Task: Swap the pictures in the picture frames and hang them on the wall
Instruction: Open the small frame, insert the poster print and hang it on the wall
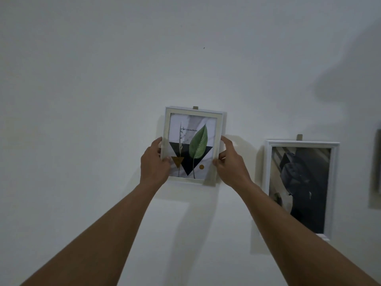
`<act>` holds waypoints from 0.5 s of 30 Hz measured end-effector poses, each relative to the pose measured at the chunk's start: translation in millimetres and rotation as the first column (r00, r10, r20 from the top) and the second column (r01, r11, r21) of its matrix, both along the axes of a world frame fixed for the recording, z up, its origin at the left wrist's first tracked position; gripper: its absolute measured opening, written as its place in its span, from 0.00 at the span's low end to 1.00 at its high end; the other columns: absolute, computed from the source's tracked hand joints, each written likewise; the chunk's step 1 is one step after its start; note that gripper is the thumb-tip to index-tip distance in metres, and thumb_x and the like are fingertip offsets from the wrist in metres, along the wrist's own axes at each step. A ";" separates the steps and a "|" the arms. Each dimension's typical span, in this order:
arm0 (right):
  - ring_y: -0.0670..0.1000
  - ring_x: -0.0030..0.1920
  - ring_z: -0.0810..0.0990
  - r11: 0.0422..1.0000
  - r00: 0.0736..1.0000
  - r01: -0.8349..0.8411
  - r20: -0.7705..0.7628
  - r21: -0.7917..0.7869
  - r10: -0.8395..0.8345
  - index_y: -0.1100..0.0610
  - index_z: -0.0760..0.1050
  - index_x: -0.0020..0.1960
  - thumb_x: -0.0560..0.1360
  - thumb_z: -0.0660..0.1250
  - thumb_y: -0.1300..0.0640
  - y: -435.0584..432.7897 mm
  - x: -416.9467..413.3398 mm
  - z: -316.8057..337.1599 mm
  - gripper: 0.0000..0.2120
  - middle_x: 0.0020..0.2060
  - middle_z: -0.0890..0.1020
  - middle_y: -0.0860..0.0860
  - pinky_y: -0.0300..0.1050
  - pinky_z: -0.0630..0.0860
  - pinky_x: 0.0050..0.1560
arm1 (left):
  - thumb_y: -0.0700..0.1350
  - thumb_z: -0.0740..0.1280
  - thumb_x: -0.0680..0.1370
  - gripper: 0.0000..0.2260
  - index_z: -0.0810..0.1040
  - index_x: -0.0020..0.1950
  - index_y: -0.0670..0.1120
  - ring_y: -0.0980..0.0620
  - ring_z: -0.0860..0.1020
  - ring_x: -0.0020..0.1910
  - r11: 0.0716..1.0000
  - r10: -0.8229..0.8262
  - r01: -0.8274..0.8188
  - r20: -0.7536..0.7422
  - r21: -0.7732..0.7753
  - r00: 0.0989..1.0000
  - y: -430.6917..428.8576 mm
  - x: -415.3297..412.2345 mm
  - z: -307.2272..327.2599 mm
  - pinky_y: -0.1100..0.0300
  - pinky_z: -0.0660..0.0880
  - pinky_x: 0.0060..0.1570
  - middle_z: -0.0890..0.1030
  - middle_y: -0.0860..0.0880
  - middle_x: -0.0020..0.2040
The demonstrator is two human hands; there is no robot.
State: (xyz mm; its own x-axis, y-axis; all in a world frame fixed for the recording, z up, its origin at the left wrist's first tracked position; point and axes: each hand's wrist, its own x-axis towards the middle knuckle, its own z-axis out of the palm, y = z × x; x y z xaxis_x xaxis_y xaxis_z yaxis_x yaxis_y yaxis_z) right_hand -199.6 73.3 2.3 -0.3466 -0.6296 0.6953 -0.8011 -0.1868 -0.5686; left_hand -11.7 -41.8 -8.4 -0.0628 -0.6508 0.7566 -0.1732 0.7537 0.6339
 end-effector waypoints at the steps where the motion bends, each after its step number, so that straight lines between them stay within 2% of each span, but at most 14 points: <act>1: 0.57 0.42 0.79 1.000 1.000 -0.001 -0.009 -0.009 0.001 0.45 0.53 0.78 0.78 0.64 0.64 0.6 -1.7 0.5 0.35 0.41 0.80 0.59 0.49 0.77 0.42 | 0.35 0.68 0.75 0.30 0.65 0.74 0.54 0.50 0.78 0.52 1.000 -0.019 0.019 0.000 0.002 1.000 1.0 1.7 -0.1 0.63 0.75 0.46 0.77 0.50 0.57; 4: 0.59 0.43 0.78 1.000 1.000 -0.004 -0.010 -0.018 0.004 0.45 0.51 0.79 0.78 0.64 0.64 6.3 -6.7 2.9 0.37 0.42 0.79 0.61 0.44 0.75 0.41 | 0.37 0.69 0.75 0.35 0.59 0.77 0.59 0.50 0.79 0.49 0.999 -0.033 0.033 0.039 -0.001 0.999 6.3 6.5 1.9 0.64 0.76 0.41 0.77 0.49 0.55; 9: 0.57 0.45 0.79 1.000 1.000 -0.003 -0.016 -0.006 0.002 0.43 0.52 0.79 0.79 0.65 0.62 30.4 -10.5 7.6 0.37 0.44 0.78 0.60 0.34 0.72 0.39 | 0.37 0.71 0.73 0.42 0.53 0.76 0.65 0.50 0.82 0.40 0.998 -0.068 0.066 0.127 0.023 0.990 29.7 16.9 13.3 0.55 0.81 0.41 0.77 0.51 0.53; 11: 0.54 0.44 0.79 1.000 1.000 -0.015 -0.006 0.009 0.015 0.42 0.52 0.79 0.78 0.66 0.61 42.4 -12.5 7.7 0.37 0.43 0.78 0.56 0.36 0.74 0.41 | 0.37 0.71 0.72 0.44 0.50 0.76 0.66 0.51 0.82 0.37 0.995 -0.102 0.098 0.174 0.029 0.979 43.4 21.5 17.1 0.56 0.81 0.39 0.78 0.53 0.51; 13: 0.52 0.44 0.80 0.999 0.999 -0.035 0.002 0.030 0.035 0.42 0.53 0.79 0.78 0.67 0.61 58.6 -15.8 5.3 0.37 0.43 0.79 0.53 0.40 0.77 0.44 | 0.37 0.71 0.72 0.45 0.49 0.76 0.67 0.50 0.82 0.38 0.990 -0.142 0.135 0.208 0.048 0.968 58.9 25.9 18.5 0.57 0.81 0.38 0.78 0.53 0.49; 15: 0.51 0.45 0.81 0.997 0.999 -0.049 0.012 0.060 0.048 0.42 0.53 0.79 0.78 0.68 0.60 76.4 -21.5 -0.8 0.38 0.44 0.79 0.52 0.42 0.79 0.46 | 0.39 0.70 0.74 0.42 0.51 0.76 0.68 0.48 0.82 0.40 0.983 -0.179 0.165 0.214 0.082 0.960 75.1 28.7 16.2 0.54 0.82 0.39 0.79 0.51 0.49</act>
State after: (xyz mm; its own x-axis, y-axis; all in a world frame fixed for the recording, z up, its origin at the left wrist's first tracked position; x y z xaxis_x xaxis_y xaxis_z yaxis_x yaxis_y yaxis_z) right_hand -221.1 149.8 1.6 -0.3215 -0.6868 0.6519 -0.7860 -0.1903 -0.5882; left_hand 16.9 33.3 7.8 -0.3383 -0.6609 0.6699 -0.1847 0.7447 0.6413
